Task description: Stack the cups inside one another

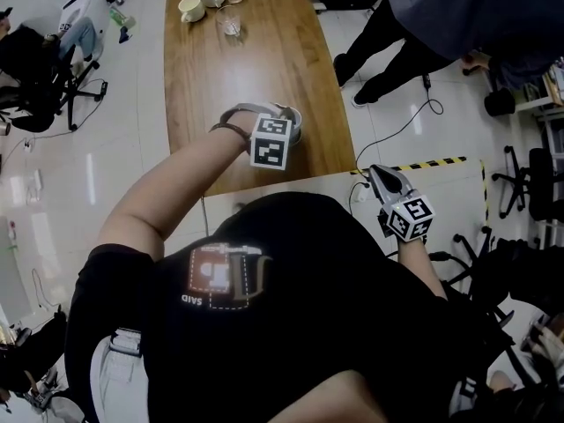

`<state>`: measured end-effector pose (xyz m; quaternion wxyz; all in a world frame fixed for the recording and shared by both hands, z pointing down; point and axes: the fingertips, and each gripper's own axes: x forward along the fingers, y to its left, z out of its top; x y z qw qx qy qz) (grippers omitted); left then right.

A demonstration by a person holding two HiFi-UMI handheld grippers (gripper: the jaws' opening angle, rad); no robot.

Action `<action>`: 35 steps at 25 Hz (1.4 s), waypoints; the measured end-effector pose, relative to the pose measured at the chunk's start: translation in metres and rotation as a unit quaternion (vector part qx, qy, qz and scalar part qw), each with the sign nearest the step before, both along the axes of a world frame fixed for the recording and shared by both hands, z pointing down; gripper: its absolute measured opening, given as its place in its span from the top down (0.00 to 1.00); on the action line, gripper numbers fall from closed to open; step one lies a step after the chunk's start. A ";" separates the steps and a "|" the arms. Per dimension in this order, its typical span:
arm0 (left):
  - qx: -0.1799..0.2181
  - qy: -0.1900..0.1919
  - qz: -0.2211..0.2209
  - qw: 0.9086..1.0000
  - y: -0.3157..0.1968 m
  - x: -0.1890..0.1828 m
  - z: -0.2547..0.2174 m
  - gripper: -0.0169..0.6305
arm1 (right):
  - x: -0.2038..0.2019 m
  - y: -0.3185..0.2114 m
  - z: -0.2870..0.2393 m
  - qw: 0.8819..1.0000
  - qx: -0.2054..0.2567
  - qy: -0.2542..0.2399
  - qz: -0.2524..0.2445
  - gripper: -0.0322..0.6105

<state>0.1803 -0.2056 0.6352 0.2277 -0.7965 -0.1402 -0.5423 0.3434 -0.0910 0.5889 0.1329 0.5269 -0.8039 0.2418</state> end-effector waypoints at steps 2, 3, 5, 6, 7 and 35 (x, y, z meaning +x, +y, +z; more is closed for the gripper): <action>0.008 0.017 -0.013 1.000 -0.004 0.000 -0.005 0.70 | -0.002 -0.003 -0.001 1.000 0.001 0.002 -0.004 0.93; 0.015 0.021 -0.016 1.000 -0.006 -0.001 -0.005 0.70 | -0.003 -0.006 -0.002 1.000 0.002 0.003 -0.006 0.93; 0.027 0.029 -0.020 0.999 -0.010 -0.005 -0.006 0.70 | -0.007 -0.013 -0.005 1.000 0.005 0.004 -0.013 0.93; 0.028 0.039 -0.029 0.998 -0.012 -0.007 -0.009 0.70 | -0.009 -0.017 -0.007 1.000 0.008 0.004 -0.016 0.93; 0.023 0.058 -0.047 0.997 -0.015 -0.008 -0.015 0.70 | -0.011 -0.021 -0.008 1.000 0.011 0.003 -0.019 0.93; -0.159 0.590 -0.578 0.541 -0.021 -0.321 -0.125 0.97 | -0.137 -0.156 -0.058 0.983 0.058 -0.066 -0.158 0.93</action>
